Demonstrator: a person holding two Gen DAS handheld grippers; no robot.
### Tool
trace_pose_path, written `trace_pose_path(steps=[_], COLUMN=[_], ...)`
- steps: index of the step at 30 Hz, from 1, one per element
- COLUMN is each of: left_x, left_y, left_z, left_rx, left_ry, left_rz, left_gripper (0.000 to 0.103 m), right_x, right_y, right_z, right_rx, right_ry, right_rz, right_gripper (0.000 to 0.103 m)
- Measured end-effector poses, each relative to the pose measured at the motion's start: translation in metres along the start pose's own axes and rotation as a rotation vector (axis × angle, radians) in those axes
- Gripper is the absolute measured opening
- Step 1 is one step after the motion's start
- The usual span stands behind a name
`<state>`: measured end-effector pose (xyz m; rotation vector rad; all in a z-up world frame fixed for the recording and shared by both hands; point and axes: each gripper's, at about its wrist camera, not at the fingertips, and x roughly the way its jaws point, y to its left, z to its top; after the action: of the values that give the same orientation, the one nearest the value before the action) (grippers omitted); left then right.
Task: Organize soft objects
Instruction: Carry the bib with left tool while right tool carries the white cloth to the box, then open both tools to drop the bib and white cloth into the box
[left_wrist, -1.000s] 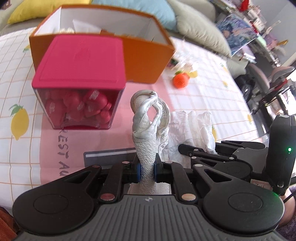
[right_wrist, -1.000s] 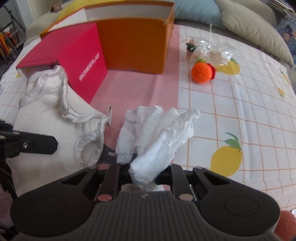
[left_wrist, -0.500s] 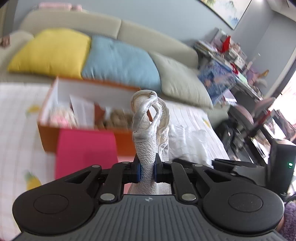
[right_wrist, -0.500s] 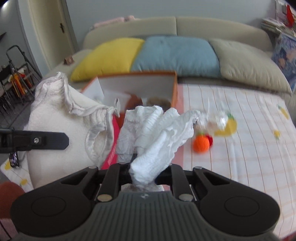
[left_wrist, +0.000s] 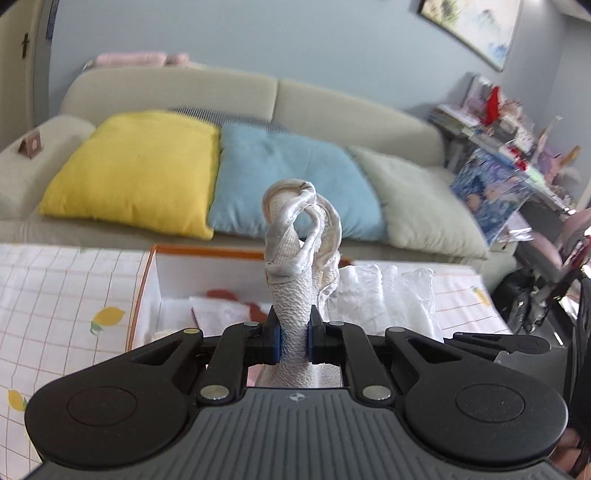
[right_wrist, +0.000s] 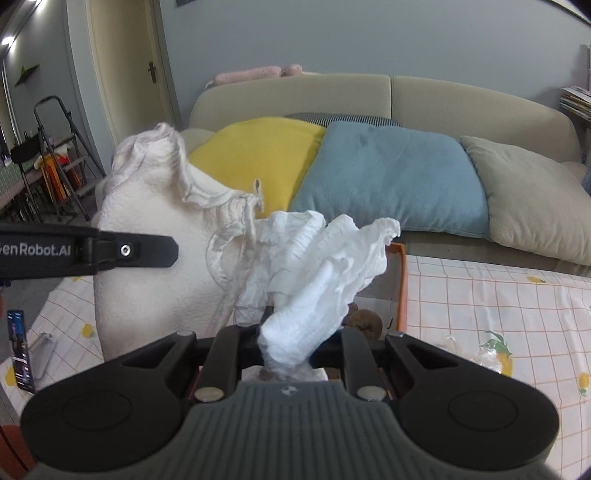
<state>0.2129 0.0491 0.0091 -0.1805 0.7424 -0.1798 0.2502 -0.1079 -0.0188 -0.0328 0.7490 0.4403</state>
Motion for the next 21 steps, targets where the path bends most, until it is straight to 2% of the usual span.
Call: trace_pose_path(steps=[7, 15, 18, 21], left_x=[0.058, 0.090, 0.092, 0.088], left_y=[0.023, 0.043, 0.044, 0.044], left_z=[-0.012, -0.023, -0.024, -0.024], left_rx=[-0.023, -0.054, -0.035, -0.030], left_ry=[0.119, 0.197, 0.200, 0.189], left_rz=[0.036, 0.063, 0.099, 0.110], left_gripper=[0.014, 0.016, 0.023, 0.035], right_x=[0.067, 0.103, 0.117, 0.117], right_y=[-0.005, -0.006, -0.005, -0.005], right_z=[-0.013, -0.014, -0.021, -0.023], right_rx=[-0.030, -0.038, -0.035, -0.043], right_ry=[0.131, 0.204, 0.243, 0.233], right_rz=[-0.038, -0.048, -0.064, -0.069], right_gripper=[0.014, 0.016, 0.016, 0.019])
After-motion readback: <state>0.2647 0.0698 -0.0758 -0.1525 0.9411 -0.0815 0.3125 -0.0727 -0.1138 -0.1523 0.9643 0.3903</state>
